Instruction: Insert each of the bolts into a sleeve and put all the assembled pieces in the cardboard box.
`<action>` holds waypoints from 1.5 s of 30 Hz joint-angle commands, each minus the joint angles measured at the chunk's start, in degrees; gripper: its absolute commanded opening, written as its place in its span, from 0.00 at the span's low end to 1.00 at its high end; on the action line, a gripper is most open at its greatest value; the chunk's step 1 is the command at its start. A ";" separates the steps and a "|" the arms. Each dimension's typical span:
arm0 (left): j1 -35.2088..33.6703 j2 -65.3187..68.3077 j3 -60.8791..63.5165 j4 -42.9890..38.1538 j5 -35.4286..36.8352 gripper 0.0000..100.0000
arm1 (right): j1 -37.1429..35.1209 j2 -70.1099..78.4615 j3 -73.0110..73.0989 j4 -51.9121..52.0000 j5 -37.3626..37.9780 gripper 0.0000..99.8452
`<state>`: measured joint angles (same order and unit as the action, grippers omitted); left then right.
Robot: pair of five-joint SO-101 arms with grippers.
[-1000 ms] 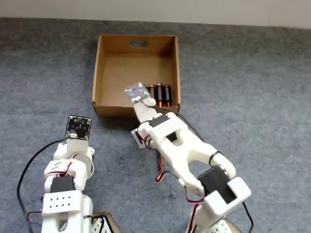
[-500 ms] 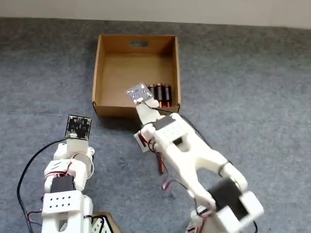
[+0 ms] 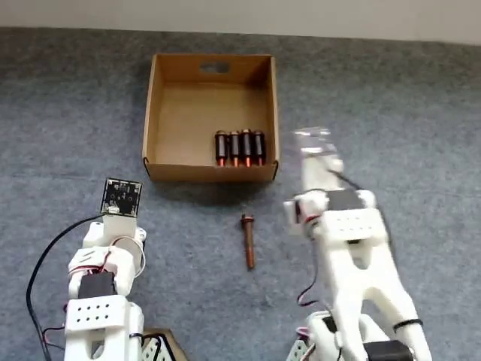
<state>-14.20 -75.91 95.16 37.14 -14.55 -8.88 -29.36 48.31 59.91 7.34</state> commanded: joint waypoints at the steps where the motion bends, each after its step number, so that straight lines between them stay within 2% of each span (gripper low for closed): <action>1: 0.84 -0.66 -0.31 -0.88 -0.44 0.01 | 4.26 4.44 0.66 1.98 6.42 0.01; 5: 0.84 -0.66 -0.31 -0.88 -0.44 0.01 | 4.35 13.85 -0.48 4.18 9.41 0.02; 12: 0.84 -0.66 -0.31 -0.88 -0.44 0.01 | 3.38 20.26 -6.11 4.79 9.58 0.20; 20: 0.84 -0.66 -0.31 -0.88 -0.44 0.01 | 0.31 20.88 -7.78 5.05 9.58 0.20; 24: 0.84 -0.66 -0.31 -0.88 -0.44 0.01 | 1.27 21.41 -5.85 -0.66 10.11 0.20; 28: 0.84 -0.66 -0.31 -0.88 -0.44 0.01 | 1.80 23.87 -2.51 -4.79 13.01 0.17; 31: 0.84 -0.66 -0.31 -0.88 -0.44 0.01 | 1.80 24.13 -2.15 -6.11 12.92 0.01; 32: 0.84 -0.66 -0.31 -0.88 -0.44 0.01 | 1.89 23.78 -2.24 -5.93 12.84 0.00; 36: 0.84 -0.66 -0.31 -0.88 -0.44 0.01 | 1.89 18.15 -2.15 -3.82 12.84 0.00; 41: 0.84 -0.66 -0.31 -0.88 -0.44 0.01 | 1.54 0.57 -2.07 4.62 12.75 0.01; 45: 0.84 -0.66 -0.92 -0.70 -0.44 0.01 | 1.54 -14.73 2.77 3.47 7.30 0.01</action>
<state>-14.20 -75.91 95.16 37.14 -14.55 -7.56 -32.44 48.84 63.87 18.24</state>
